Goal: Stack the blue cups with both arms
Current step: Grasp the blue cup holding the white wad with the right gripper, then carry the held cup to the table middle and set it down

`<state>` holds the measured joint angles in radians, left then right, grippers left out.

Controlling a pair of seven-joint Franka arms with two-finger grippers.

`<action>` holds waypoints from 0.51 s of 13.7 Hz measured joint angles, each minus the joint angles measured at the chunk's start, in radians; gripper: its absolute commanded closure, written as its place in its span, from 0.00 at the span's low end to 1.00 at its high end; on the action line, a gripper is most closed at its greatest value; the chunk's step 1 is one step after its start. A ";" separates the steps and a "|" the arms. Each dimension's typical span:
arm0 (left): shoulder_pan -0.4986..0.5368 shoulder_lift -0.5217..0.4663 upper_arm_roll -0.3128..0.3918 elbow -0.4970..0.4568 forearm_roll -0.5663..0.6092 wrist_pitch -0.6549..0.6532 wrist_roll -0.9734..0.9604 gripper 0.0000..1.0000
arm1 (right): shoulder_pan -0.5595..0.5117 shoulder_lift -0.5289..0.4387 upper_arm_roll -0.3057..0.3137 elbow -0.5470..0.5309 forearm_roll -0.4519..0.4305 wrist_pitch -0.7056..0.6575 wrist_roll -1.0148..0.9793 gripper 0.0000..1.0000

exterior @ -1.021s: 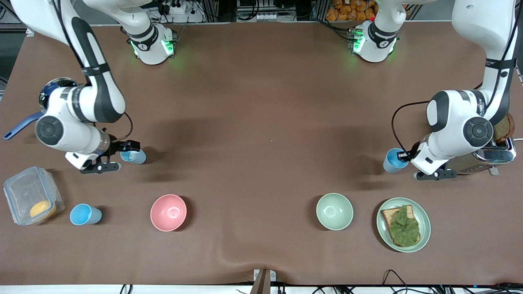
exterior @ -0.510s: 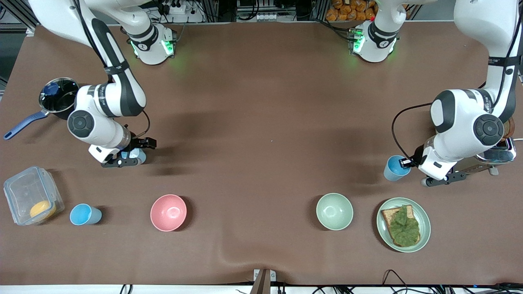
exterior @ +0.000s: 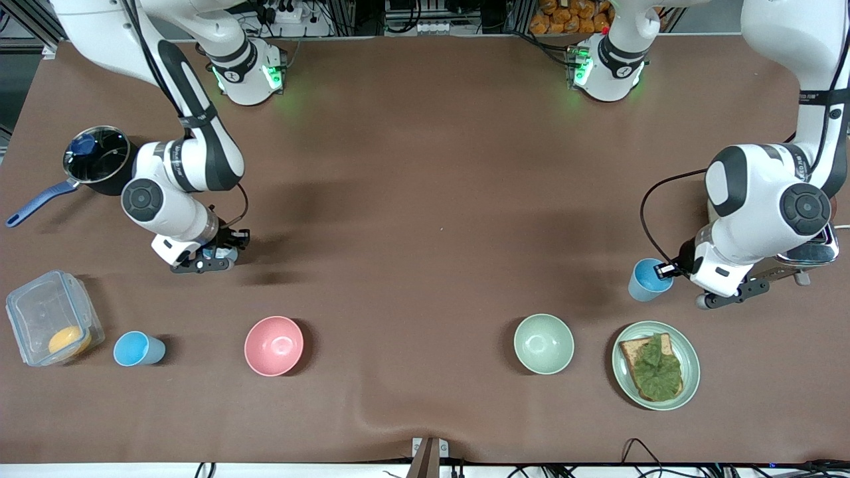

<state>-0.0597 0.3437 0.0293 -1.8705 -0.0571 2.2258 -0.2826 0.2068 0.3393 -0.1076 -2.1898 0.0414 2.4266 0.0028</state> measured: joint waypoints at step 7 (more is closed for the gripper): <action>0.060 -0.027 0.012 0.009 0.000 -0.047 0.019 1.00 | 0.015 0.005 0.005 0.179 0.033 -0.288 0.015 1.00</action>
<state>0.0006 0.3164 0.0412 -1.8617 -0.0574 2.1788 -0.2641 0.2215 0.3447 -0.1027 -2.0106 0.0741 2.1391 0.0175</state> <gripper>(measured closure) 0.956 0.960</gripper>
